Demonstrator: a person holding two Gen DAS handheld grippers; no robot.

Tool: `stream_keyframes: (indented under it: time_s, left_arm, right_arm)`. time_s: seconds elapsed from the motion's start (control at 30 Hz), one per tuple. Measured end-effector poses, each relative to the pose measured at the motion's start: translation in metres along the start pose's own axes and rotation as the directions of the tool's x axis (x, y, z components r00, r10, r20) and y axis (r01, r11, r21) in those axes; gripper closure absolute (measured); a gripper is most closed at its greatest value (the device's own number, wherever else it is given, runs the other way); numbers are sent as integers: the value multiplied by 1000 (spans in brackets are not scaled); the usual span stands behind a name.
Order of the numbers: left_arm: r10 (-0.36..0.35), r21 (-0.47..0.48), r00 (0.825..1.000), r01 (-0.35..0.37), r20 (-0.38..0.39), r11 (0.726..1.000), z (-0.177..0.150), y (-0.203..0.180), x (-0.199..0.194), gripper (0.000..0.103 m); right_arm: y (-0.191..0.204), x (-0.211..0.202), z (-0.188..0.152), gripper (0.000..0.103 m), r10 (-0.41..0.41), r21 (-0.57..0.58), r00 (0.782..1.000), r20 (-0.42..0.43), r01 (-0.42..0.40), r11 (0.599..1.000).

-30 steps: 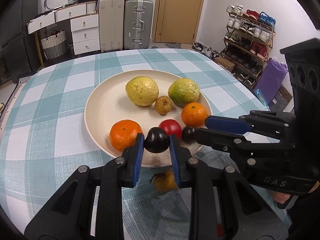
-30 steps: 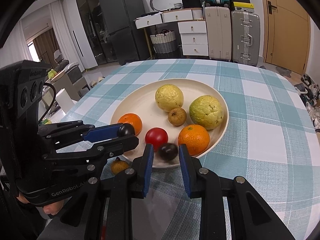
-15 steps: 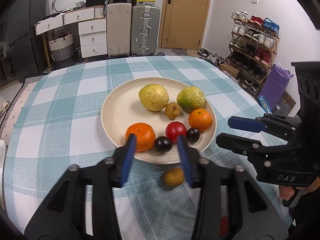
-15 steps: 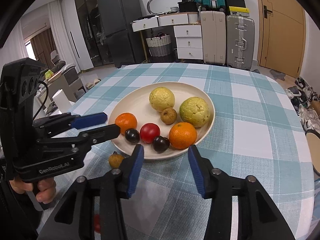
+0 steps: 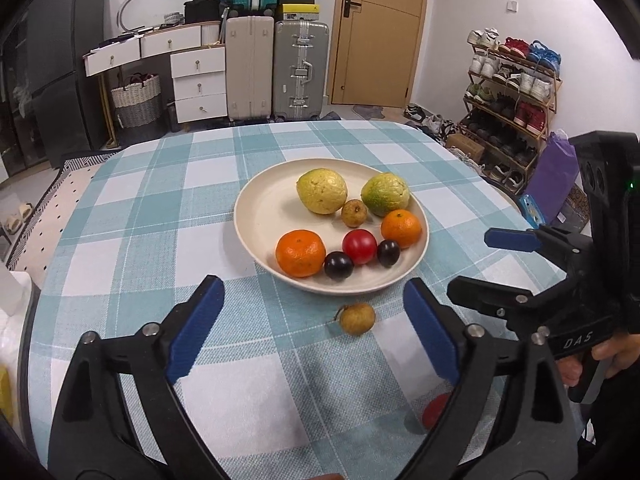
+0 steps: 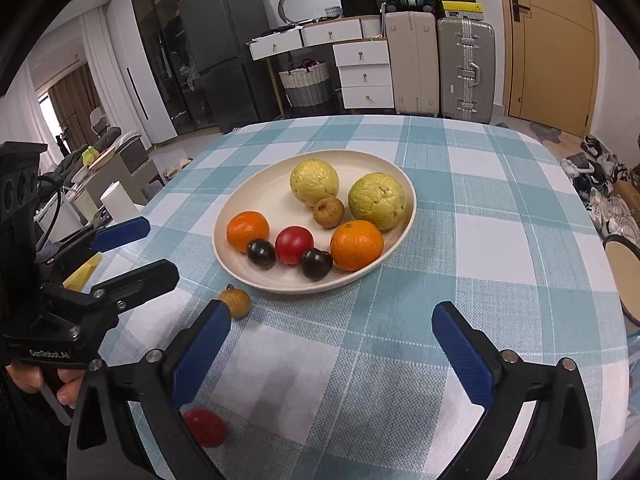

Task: Organize fruits
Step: 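Withdraw both grippers from the plate toward the remaining tomato and brown fruit, then close the right gripper around the red tomato on the cloth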

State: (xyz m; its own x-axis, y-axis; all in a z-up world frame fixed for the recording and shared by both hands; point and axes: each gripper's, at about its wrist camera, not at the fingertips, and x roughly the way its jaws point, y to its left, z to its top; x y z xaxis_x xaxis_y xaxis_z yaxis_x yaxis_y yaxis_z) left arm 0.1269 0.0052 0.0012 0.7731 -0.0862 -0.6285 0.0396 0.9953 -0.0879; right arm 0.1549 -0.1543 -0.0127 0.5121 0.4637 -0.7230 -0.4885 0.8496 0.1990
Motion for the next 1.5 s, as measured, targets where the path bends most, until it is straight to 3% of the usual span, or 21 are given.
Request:
stream_keyframes:
  time_s: [0.07, 0.63, 1.2, 1.37, 1.5]
  left_arm:
    - [-11, -20, 1000, 11, 8, 1000, -3, 2, -3, 1]
    - [18, -69, 999, -20, -41, 997, -38, 12, -20, 1]
    - [18, -58, 994, -25, -106, 998, -70, 4, -23, 1]
    - [7, -65, 993, -14, -115, 998, -71, 1, -20, 1]
    - [12, -53, 992, -18, -125, 998, -71, -3, -16, 1]
  right_arm:
    - [3, -1, -3, 0, -9, -13, 1000, -10, 9, 1000]
    - [23, -16, -29, 0, -17, -79, 999, -43, 14, 997]
    - [48, -11, -64, 1, 100, -161, 985, -138, -122, 979]
    - [55, -5, -68, 19, 157, -172, 972, -173, -187, 967]
    - [59, -3, -69, 25, 177, -177, 969, -175, -208, 962]
